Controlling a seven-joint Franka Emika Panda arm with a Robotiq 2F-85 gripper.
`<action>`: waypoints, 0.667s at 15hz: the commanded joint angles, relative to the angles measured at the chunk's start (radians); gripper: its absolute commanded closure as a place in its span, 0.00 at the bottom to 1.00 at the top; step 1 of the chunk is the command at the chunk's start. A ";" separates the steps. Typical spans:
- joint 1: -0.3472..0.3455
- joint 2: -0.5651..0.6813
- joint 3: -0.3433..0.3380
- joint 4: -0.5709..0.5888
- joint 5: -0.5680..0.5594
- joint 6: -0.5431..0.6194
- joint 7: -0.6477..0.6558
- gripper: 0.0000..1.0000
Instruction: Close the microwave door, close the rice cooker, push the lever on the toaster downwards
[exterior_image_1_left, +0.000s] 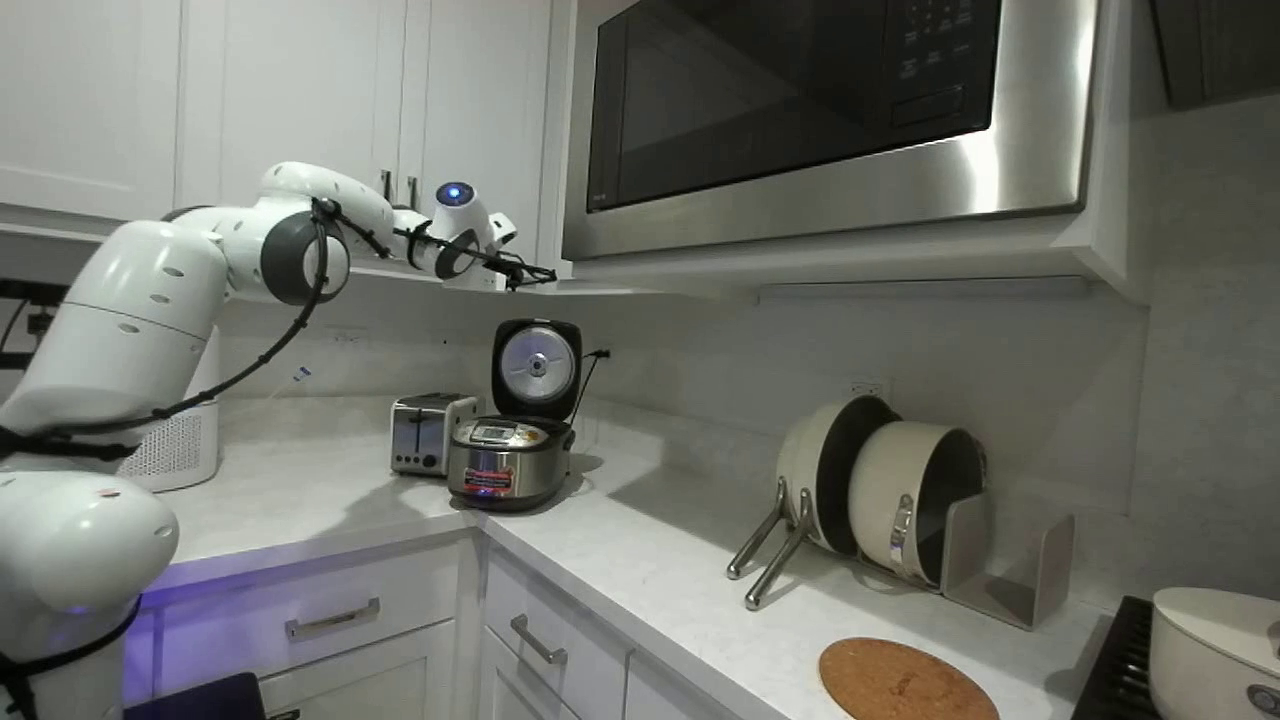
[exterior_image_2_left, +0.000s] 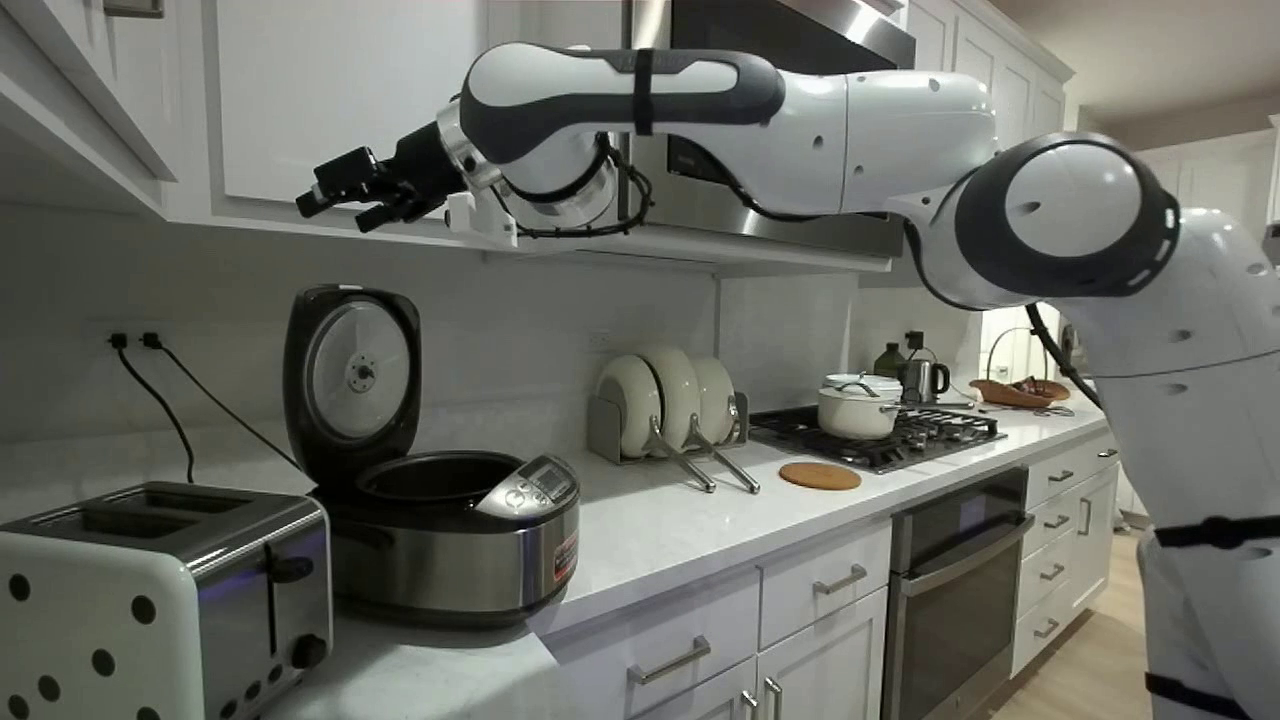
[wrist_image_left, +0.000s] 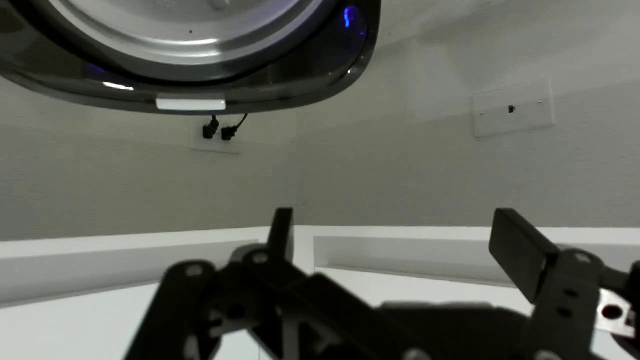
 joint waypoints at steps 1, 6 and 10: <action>-0.022 0.130 0.044 0.179 -0.147 -0.010 0.118 0.00; -0.008 0.241 0.025 0.329 -0.275 -0.055 0.281 0.00; -0.011 0.224 0.022 0.277 -0.253 -0.018 0.246 0.00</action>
